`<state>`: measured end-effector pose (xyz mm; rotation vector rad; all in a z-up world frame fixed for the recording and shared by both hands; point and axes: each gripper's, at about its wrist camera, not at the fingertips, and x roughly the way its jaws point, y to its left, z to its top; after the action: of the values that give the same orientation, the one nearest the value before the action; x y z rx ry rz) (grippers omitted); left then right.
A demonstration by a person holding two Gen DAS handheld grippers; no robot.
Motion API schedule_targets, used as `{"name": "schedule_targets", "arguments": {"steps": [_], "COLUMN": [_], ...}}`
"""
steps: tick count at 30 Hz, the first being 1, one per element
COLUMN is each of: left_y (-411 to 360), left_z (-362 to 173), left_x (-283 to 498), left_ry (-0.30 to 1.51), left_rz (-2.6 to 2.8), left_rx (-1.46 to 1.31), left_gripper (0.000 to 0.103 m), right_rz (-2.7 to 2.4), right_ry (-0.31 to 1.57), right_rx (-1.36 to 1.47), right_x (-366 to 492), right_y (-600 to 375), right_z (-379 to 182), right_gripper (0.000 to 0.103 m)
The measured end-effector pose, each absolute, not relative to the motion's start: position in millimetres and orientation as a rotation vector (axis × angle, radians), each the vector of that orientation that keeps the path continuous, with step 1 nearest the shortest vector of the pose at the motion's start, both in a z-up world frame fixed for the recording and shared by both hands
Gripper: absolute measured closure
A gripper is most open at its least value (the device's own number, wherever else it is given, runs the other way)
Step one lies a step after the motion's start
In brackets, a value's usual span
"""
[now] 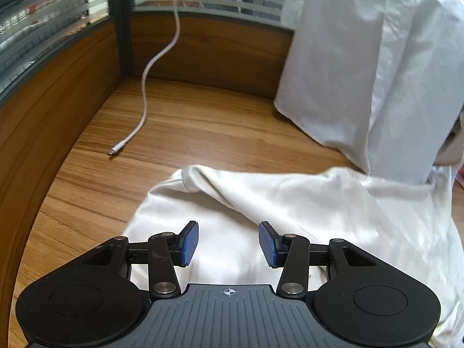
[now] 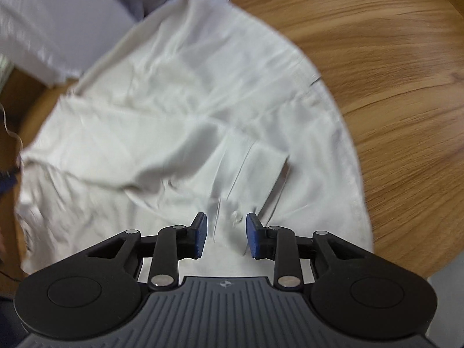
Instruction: Fold clothes
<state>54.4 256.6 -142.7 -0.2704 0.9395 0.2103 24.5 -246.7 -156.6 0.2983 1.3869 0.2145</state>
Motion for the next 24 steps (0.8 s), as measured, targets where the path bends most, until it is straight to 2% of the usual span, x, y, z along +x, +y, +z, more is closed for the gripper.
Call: {"name": "schedule_targets", "arguments": {"steps": [9,11,12,13,16,19,24], "left_y": [266,269,270,272,278,281,278], "left_z": [-168,-173,-175,-176,-174,-166,-150], "left_x": [93,99,101,102,104,107,110], "left_ry": [0.973,0.977,0.976,0.973,0.963,0.956,0.967], "left_rz": [0.211,0.232,0.239,0.243,0.244,0.255,0.258], "left_rx": [-0.392,-0.428,-0.444,-0.465,-0.536,-0.572,-0.533], "left_gripper": [0.057,0.058,0.063,0.073,0.094,0.099,0.099], "right_rz": [0.217,0.219,0.218,0.221,0.222,0.230,0.262], "right_ry": [1.357,1.345,1.337,1.331,1.291,1.254,1.199], "right_rx": [0.174,0.156,0.148,0.143,0.131,0.153,0.179], "right_x": [16,17,17,18,18,19,17], "right_y": [-220,-219,-220,-220,-222,-229,-241], "right_z": [-174,-173,-172,-171,-158,-132,-77], "right_gripper": [0.070,0.074,0.083,0.091,0.093,0.093,0.093]}}
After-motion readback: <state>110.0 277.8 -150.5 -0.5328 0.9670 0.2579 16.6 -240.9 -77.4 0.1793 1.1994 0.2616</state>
